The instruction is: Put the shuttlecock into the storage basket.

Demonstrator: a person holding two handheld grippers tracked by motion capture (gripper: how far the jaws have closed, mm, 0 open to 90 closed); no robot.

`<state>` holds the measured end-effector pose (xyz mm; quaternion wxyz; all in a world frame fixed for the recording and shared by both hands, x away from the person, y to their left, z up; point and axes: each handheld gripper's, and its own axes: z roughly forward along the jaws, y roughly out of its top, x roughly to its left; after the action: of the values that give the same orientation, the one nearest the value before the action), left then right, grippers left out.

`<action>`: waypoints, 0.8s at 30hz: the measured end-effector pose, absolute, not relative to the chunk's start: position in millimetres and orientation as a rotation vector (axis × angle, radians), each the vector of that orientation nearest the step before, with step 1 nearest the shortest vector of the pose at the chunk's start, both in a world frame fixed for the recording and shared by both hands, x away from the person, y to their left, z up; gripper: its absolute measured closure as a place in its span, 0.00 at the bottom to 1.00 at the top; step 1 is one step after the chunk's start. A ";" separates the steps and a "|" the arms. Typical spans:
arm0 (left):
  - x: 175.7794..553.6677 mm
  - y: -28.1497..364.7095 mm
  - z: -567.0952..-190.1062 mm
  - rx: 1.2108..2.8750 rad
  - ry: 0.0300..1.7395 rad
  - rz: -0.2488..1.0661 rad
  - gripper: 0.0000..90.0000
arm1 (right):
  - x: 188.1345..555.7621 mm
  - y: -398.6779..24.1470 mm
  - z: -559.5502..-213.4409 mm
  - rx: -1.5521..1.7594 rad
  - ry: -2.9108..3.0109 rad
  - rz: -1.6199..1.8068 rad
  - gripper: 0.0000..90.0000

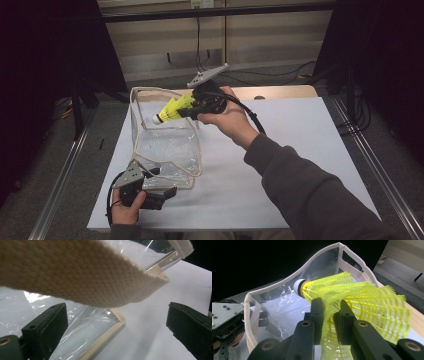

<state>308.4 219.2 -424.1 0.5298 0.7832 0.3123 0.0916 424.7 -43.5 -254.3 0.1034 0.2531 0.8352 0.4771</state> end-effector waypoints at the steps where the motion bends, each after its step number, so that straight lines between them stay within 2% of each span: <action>1: 308.5 219.2 -424.1 1.870 0.746 0.220 0.04 | 425.2 -42.3 -255.0 0.749 2.466 1.409 0.87; 24: 308.1 219.4 -424.2 1.865 0.750 0.217 0.04 | 431.7 -14.8 -270.8 0.718 2.506 1.346 0.87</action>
<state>308.1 219.4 -424.2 0.5313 0.7815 0.3141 0.0910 431.7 -14.8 -270.8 0.1039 0.2434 0.8496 0.4562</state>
